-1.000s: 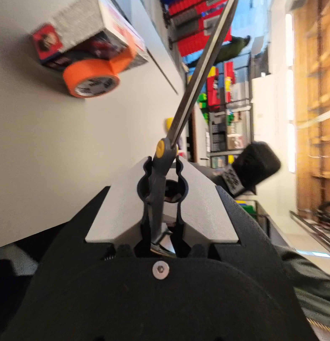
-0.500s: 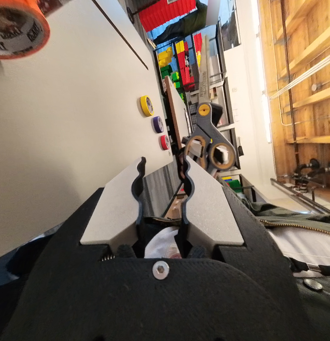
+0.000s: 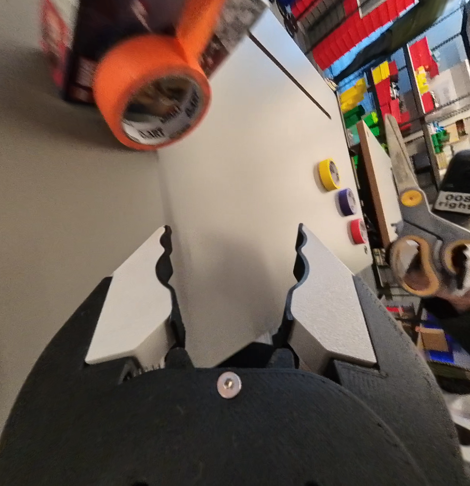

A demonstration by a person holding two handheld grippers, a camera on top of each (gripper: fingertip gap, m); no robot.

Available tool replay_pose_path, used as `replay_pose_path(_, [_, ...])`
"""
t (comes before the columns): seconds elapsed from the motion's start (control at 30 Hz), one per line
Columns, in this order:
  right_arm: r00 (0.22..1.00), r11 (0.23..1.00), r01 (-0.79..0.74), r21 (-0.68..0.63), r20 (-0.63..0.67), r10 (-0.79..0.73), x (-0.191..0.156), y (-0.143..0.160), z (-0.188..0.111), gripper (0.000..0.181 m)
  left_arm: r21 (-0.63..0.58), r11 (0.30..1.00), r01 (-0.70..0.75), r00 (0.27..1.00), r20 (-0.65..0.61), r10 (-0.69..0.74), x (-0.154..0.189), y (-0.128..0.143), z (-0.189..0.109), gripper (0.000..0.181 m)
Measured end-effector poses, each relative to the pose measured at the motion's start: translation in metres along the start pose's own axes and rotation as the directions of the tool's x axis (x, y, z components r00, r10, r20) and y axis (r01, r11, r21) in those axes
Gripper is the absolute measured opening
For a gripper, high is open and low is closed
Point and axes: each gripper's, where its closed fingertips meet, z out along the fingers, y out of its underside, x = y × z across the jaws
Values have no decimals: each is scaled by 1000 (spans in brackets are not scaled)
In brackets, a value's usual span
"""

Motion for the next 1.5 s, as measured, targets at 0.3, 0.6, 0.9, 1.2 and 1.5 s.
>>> replay_pose_path(0.3, [998,998,-38,-45,54,40,10,-19,38,34,-12,987,-163,986,37,163,-63,-33,19,76])
replay_pose_path(0.6, [995,996,-73,-44,69,76,15,-41,65,33,-27,946,-322,945,46,323,-88,-56,49,42])
replay_pose_path(0.9, [990,992,-75,-97,110,86,19,-45,73,33,2,816,-578,720,472,509,-129,-87,-22,29])
replay_pose_path(1.2, [989,992,-11,-126,142,29,19,-60,62,33,553,522,-649,753,564,339,-10,-218,-188,26])
replay_pose_path(1.5, [985,991,32,-133,172,-9,17,-75,58,32,768,531,-358,848,29,529,71,-237,-201,0])
